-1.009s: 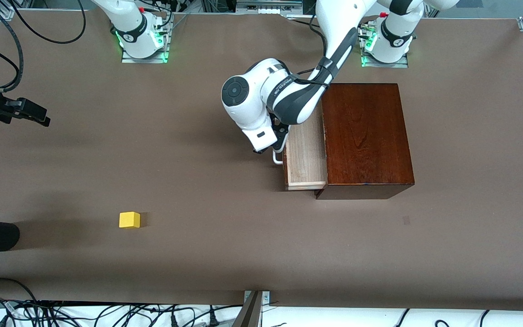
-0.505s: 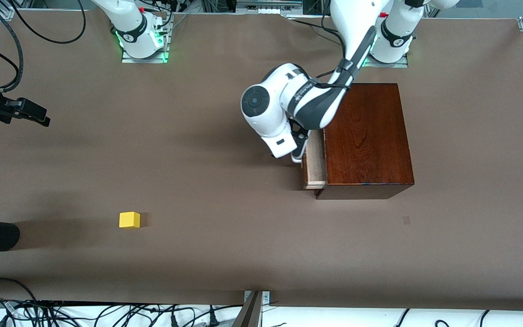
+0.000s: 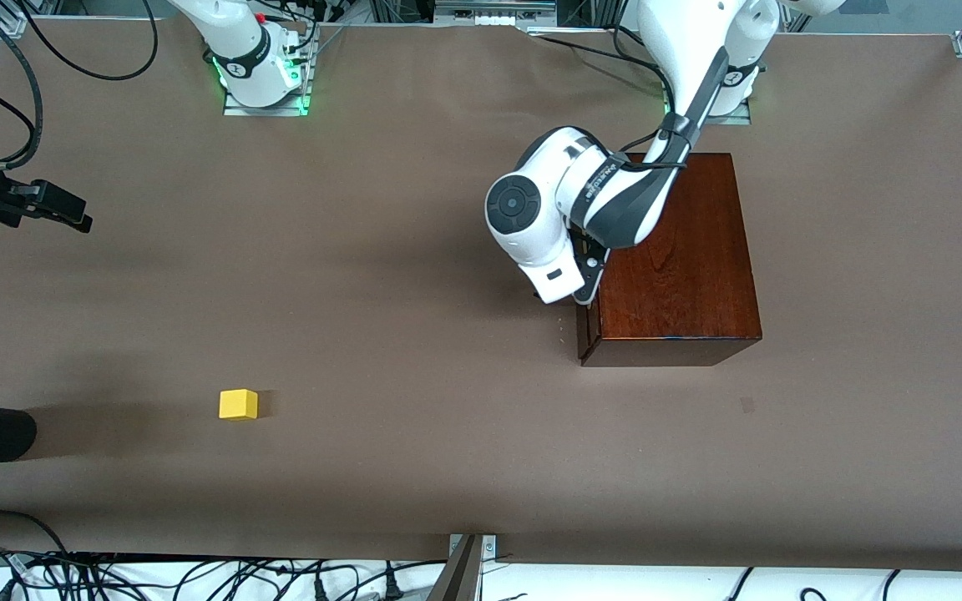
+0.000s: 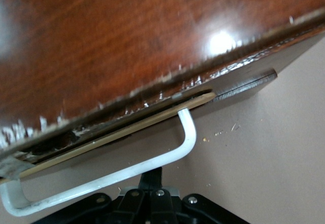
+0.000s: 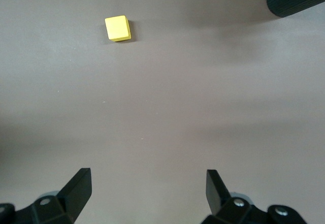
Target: Open drawer, take yellow block, close drawer
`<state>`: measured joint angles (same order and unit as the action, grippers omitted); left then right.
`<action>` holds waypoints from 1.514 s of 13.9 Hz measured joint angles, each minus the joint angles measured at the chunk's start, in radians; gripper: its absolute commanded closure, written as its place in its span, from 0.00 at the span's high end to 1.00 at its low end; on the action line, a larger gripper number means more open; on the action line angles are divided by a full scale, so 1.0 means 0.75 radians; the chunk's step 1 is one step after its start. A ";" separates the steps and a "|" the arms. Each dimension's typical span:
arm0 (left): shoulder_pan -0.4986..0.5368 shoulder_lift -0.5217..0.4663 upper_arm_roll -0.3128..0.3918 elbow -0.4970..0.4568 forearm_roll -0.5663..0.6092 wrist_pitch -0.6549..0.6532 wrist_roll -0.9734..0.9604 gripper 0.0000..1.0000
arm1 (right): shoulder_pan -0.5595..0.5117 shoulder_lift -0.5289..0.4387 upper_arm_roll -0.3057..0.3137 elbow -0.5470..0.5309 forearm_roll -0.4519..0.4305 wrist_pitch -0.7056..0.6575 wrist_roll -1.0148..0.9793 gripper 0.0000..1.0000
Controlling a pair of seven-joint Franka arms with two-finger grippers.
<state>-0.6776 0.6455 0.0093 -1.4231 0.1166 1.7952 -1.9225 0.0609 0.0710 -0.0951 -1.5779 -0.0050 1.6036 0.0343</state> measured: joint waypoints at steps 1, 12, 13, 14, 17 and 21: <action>0.002 -0.003 0.000 -0.002 0.000 0.006 0.003 0.00 | 0.000 0.000 0.000 0.000 0.000 0.000 0.000 1.00; 0.005 -0.100 -0.009 0.237 0.001 -0.234 0.034 1.00 | 0.000 0.000 0.000 0.000 0.000 0.001 0.000 1.00; 0.007 -0.116 -0.009 0.274 -0.001 -0.262 0.051 1.00 | 0.000 0.000 0.000 0.000 0.000 0.001 0.000 1.00; 0.012 -0.138 -0.008 0.299 -0.010 -0.285 0.086 1.00 | 0.000 0.000 0.000 0.000 0.000 0.001 0.000 1.00; 0.075 -0.234 -0.004 0.322 -0.050 -0.361 0.306 1.00 | 0.000 0.000 0.000 0.000 0.000 0.001 0.000 1.00; 0.179 -0.363 0.001 0.320 -0.066 -0.508 0.769 1.00 | 0.000 0.000 0.000 0.000 0.000 0.001 0.000 1.00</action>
<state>-0.5437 0.3733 0.0100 -1.1829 0.0668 1.4144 -1.3457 0.0606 0.0710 -0.0949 -1.5779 -0.0050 1.6045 0.0343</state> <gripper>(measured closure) 0.000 0.000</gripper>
